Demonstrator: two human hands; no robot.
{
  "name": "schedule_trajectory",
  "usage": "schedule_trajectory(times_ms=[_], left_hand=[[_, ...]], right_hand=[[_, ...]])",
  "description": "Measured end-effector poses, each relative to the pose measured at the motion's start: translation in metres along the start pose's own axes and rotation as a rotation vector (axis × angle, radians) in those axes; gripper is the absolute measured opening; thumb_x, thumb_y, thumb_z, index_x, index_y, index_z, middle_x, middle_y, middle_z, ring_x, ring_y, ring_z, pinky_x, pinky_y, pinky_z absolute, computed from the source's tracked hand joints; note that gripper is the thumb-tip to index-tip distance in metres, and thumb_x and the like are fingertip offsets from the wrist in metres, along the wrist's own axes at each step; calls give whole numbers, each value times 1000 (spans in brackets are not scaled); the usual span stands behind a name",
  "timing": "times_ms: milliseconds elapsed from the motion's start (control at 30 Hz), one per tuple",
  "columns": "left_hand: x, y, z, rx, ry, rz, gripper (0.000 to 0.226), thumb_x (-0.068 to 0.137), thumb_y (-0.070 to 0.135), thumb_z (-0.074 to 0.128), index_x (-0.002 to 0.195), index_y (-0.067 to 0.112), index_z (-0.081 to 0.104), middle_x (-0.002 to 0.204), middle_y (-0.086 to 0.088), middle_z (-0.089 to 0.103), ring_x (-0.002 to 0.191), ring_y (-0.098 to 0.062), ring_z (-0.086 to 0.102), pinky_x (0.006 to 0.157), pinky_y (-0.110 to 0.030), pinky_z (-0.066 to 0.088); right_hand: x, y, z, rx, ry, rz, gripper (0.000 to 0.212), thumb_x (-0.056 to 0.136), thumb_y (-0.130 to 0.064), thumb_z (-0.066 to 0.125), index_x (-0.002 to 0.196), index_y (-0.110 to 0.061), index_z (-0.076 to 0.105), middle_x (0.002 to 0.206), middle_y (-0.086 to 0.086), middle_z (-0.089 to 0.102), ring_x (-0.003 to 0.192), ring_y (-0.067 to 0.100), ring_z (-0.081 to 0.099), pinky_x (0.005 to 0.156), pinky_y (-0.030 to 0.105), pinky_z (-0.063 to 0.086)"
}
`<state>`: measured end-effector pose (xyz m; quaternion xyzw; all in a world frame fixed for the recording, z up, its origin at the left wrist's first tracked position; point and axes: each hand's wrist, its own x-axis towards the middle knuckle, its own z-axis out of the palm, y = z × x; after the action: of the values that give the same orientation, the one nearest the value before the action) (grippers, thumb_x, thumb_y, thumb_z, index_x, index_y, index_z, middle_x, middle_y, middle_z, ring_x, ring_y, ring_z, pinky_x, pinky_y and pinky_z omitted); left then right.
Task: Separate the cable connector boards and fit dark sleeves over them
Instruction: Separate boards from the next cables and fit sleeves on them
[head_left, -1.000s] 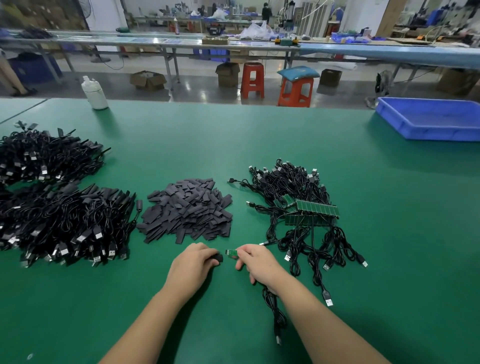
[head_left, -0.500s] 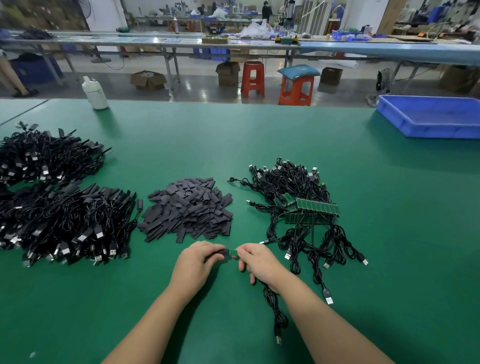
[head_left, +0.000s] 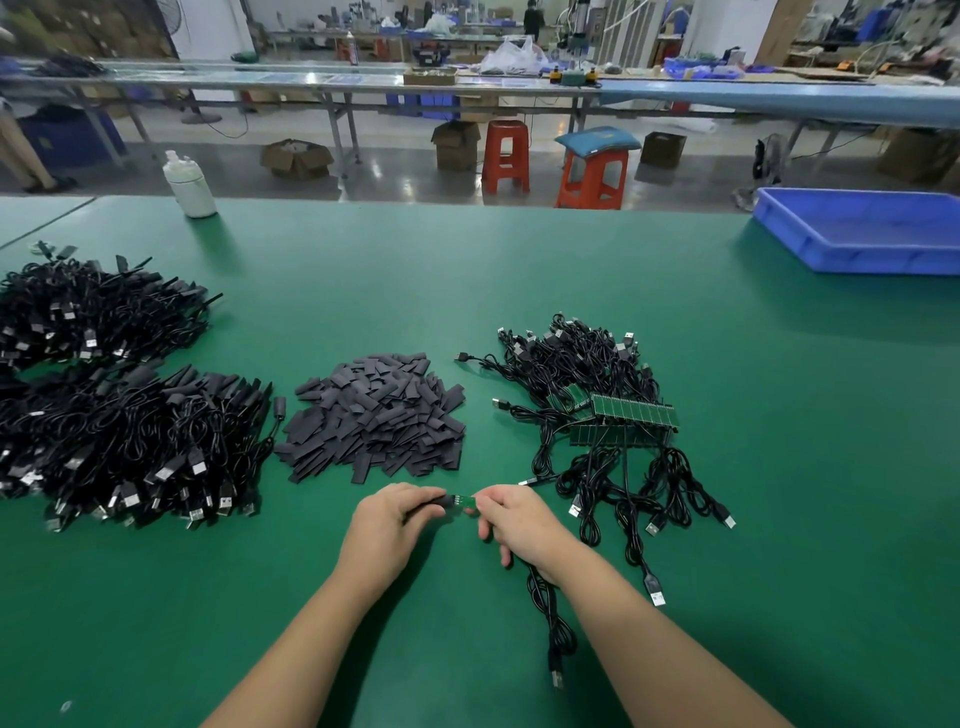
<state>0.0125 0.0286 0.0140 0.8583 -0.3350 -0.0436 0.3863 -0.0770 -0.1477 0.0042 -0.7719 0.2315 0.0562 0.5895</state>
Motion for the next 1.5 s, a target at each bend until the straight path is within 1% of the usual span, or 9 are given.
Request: schedule_trajectory(times_ms=[167, 333, 567, 800, 967, 1067, 1167, 1433, 1500], left_hand=[[-1, 0, 0, -33, 7, -58, 21, 84, 23, 77, 105, 24, 77, 99, 10, 74, 92, -2, 64, 82, 1, 36], [-2, 1, 1, -83, 10, -97, 18, 83, 20, 78, 101, 24, 78, 91, 23, 71, 89, 15, 61, 78, 3, 37], [0, 2, 1, -25, 12, -62, 17, 83, 25, 77, 100, 27, 78, 96, 19, 74, 89, 4, 66, 85, -13, 47], [-2, 0, 4, -103, 38, -108, 14, 83, 21, 77, 95, 28, 79, 79, 41, 65, 83, 13, 63, 75, 0, 41], [-4, -2, 6, -147, 36, -112, 15, 83, 19, 77, 95, 29, 78, 84, 33, 69, 70, 9, 63, 70, -5, 44], [-3, -2, 3, -92, -1, -19, 18, 84, 17, 76, 98, 27, 77, 88, 29, 70, 78, 8, 64, 76, -9, 47], [0, -4, -2, 35, -26, 82, 19, 85, 21, 76, 103, 26, 76, 96, 20, 72, 88, 0, 65, 85, -21, 51], [2, -1, 0, 147, -40, 137, 21, 86, 27, 74, 106, 30, 74, 97, 16, 72, 86, -10, 67, 79, -29, 53], [1, 2, 3, 169, -70, 144, 20, 86, 30, 73, 106, 34, 73, 95, 17, 72, 84, -11, 66, 77, -29, 52]], right_hand=[[-5, -4, -2, -8, 0, -5, 28, 103, -29, 42, 96, -19, 67, 68, -6, 66, 41, 14, 45, 48, 26, 44], [-8, -7, -2, -22, 3, -21, 27, 103, -27, 43, 95, -20, 68, 67, -7, 66, 41, 13, 42, 46, 24, 42], [-9, -5, -2, -17, -5, -33, 28, 103, -29, 43, 93, -22, 68, 68, -6, 66, 40, 13, 42, 47, 25, 42], [-7, -4, -2, -10, -15, -38, 28, 102, -30, 43, 92, -22, 68, 67, -7, 66, 41, 13, 42, 48, 26, 43], [-7, -4, -2, -3, -20, -42, 28, 102, -29, 43, 93, -19, 68, 65, -8, 65, 41, 13, 42, 48, 26, 43], [-7, -4, -2, -9, -25, -43, 28, 103, -27, 43, 93, -17, 67, 65, -8, 65, 41, 14, 43, 48, 26, 44], [-7, -4, -2, -12, -28, -47, 26, 103, -27, 44, 93, -19, 67, 66, -8, 65, 43, 14, 44, 49, 26, 45], [0, 4, -1, -20, -43, -50, 26, 101, -33, 44, 92, -25, 66, 67, -10, 68, 43, 12, 45, 54, 31, 48], [1, 6, 0, -40, -58, -61, 23, 101, -34, 44, 99, -28, 66, 77, -10, 73, 45, 13, 45, 54, 32, 49]])
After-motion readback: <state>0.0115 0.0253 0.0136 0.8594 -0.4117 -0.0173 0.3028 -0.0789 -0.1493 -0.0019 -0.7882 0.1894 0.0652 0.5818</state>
